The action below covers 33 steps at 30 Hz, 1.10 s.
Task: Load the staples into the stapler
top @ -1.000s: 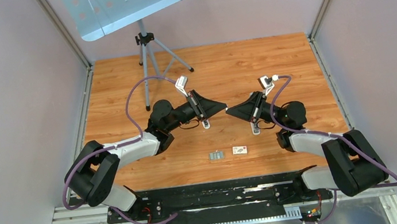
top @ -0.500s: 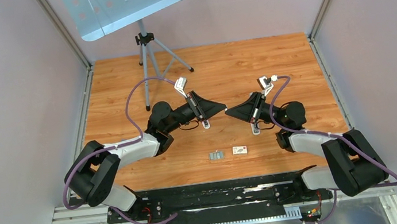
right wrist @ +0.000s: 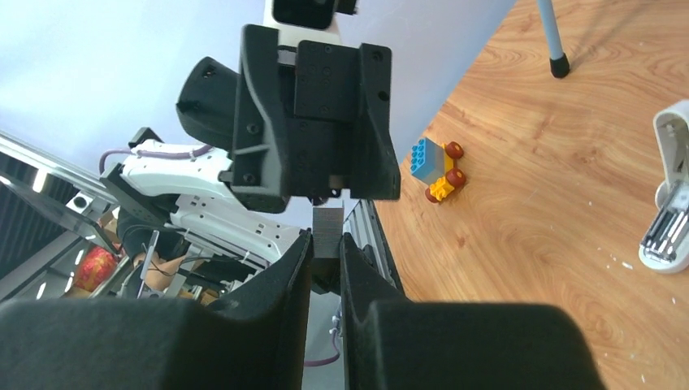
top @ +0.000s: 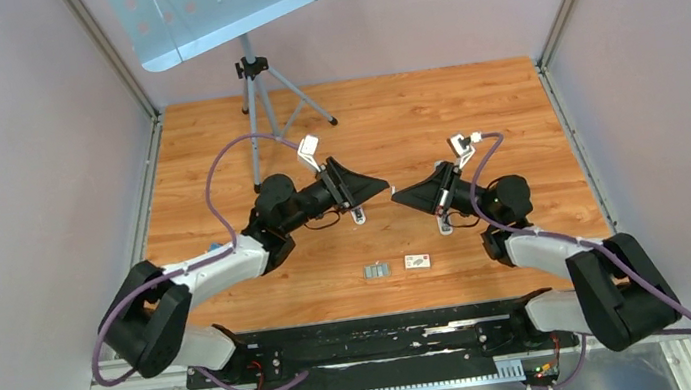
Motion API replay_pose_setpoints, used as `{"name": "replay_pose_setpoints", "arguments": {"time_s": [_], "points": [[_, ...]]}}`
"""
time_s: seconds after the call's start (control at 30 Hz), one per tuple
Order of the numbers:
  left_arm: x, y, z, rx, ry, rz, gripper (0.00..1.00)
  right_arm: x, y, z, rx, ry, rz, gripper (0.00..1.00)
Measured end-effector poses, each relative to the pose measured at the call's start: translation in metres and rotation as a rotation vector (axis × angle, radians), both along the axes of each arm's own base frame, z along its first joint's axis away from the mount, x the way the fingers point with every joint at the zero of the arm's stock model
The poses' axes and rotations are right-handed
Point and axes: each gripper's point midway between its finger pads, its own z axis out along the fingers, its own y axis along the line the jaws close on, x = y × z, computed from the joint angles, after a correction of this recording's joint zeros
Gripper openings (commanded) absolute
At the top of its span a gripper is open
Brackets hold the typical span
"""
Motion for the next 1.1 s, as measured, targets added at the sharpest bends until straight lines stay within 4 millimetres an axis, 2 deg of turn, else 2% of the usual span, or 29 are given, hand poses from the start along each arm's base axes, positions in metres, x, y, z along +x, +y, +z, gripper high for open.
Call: {"name": "replay_pose_setpoints", "arguments": {"time_s": [0.2,0.3,0.33,0.47,0.57,0.73,0.87,1.1], "points": [[0.008,0.021,0.013,0.135,-0.089,0.104,0.81,-0.001,-0.005,-0.011,-0.107,0.009,-0.051,0.18],[0.014,0.034,0.026,0.236,-0.152,0.168,0.98,0.007,-0.011,-0.018,-0.213,0.023,-0.123,0.18],[0.016,0.038,0.029,0.264,-0.170,0.183,1.00,0.011,-0.013,-0.019,-0.247,0.023,-0.150,0.18],[0.013,0.061,0.028,0.400,-0.221,0.240,1.00,0.030,-0.033,-0.031,-0.444,0.059,-0.295,0.18],[0.007,0.080,0.014,0.516,-0.229,0.263,1.00,0.033,-0.052,-0.061,-0.608,0.118,-0.359,0.18],[-0.006,0.112,-0.009,0.692,-0.233,0.283,1.00,0.020,-0.075,-0.125,-0.845,0.271,-0.360,0.17],[-0.020,0.136,-0.016,0.793,-0.255,0.286,1.00,0.008,-0.077,-0.158,-0.992,0.338,-0.311,0.17],[-0.039,0.176,-0.009,0.909,-0.343,0.328,1.00,0.015,-0.063,-0.181,-1.204,0.345,-0.285,0.17]]}}
